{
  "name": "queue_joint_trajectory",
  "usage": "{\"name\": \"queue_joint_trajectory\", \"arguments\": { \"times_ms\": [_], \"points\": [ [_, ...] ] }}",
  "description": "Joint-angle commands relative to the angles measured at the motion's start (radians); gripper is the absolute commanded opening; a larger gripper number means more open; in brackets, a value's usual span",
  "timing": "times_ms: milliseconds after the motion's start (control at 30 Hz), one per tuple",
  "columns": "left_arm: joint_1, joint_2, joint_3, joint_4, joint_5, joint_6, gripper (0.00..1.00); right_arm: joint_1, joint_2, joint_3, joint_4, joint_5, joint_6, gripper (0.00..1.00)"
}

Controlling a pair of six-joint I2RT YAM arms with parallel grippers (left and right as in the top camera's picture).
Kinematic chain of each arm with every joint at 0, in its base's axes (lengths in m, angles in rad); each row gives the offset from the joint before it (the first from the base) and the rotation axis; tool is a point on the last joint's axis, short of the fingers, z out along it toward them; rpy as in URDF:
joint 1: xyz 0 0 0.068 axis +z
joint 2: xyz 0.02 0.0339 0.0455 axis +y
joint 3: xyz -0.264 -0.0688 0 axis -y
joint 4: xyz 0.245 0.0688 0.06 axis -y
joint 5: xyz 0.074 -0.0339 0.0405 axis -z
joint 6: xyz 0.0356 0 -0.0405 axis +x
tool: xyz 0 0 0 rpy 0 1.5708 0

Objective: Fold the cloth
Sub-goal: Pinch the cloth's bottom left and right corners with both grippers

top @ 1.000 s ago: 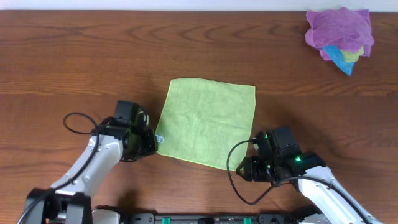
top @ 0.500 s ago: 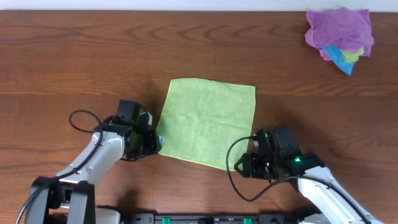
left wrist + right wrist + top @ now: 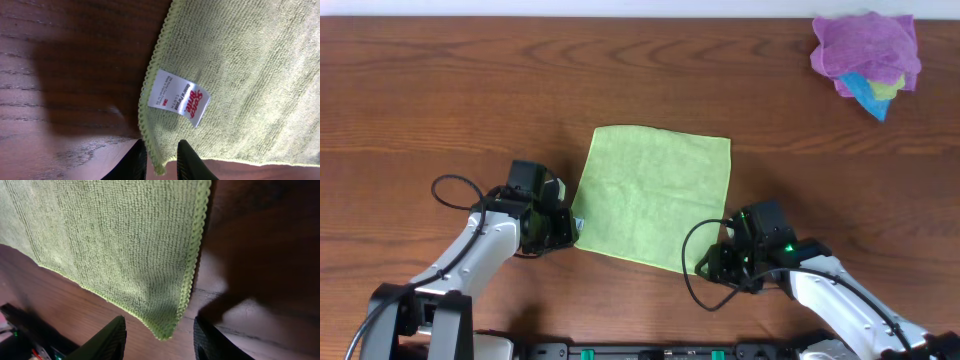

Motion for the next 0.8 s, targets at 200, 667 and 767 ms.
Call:
{"name": "queue_joint_trajectory", "arguments": {
  "times_ms": [200,667,767],
  "points": [
    [0.004,0.008,-0.005,0.001,-0.027,0.026,0.22,-0.004,0.011,-0.009,0.027,0.019,0.081,0.4],
    [0.004,0.019,-0.005,0.049,-0.033,0.025,0.22,-0.003,0.112,-0.009,0.095,0.029,0.108,0.32],
    [0.004,0.035,-0.005,0.06,-0.032,0.024,0.21,-0.003,0.112,-0.009,0.1,0.029,0.108,0.31]
  ]
}}
